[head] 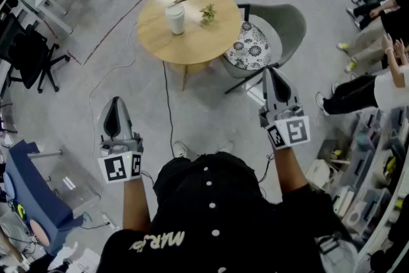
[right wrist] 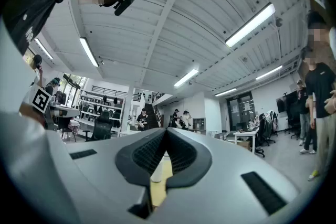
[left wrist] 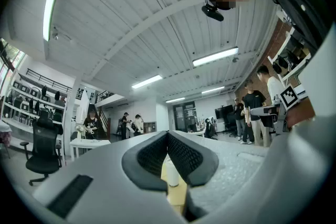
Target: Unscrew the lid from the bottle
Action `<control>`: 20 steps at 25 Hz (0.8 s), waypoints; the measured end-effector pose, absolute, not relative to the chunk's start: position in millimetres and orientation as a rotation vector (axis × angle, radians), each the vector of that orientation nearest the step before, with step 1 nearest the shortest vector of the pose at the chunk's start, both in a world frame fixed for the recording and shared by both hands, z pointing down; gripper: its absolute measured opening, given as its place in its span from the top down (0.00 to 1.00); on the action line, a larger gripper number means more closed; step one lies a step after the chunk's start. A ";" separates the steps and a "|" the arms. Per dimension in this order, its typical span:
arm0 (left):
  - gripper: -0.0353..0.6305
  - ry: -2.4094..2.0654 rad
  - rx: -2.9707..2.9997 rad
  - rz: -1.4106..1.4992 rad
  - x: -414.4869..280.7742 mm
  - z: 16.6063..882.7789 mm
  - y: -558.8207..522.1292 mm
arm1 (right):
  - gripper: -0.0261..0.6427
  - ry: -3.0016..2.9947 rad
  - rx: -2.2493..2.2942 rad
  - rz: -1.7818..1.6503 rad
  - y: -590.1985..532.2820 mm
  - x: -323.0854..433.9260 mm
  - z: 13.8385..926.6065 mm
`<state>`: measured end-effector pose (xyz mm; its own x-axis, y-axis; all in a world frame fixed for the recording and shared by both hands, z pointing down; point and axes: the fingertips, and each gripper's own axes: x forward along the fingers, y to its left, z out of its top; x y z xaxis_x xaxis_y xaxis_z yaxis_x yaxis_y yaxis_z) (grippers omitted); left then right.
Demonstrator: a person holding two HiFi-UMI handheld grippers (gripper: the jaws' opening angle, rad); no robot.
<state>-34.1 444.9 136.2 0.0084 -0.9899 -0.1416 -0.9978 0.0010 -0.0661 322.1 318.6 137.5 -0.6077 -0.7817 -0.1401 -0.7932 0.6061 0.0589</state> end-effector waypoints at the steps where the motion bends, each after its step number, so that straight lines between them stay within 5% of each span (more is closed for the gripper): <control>1: 0.94 2.111 -2.119 0.080 -33.4 136.1 445.0 | 0.96 2.728 -1.337 0.177 318.4 321.4 137.6; 17: 0.94 2.092 -2.144 0.045 -33.6 143.8 439.7 | 0.96 2.719 -1.303 0.084 319.4 308.6 146.6; 18: 0.82 2.075 -2.151 0.037 -32.6 144.0 438.0 | 0.90 2.725 -1.286 0.074 319.3 305.9 147.0; 19: 0.53 2.069 -2.160 0.025 -33.2 145.3 435.6 | 0.70 2.731 -1.266 0.053 318.8 302.8 147.6; 20: 0.41 2.075 -2.169 0.013 -35.6 147.9 433.3 | 0.50 2.735 -1.252 0.030 318.0 299.6 148.1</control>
<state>-35.6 433.3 147.9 0.0490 -0.9935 -0.1028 -0.9947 -0.0392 -0.0952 299.6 318.0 148.1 -0.6462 -0.7521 -0.1296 -0.7548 0.6550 -0.0372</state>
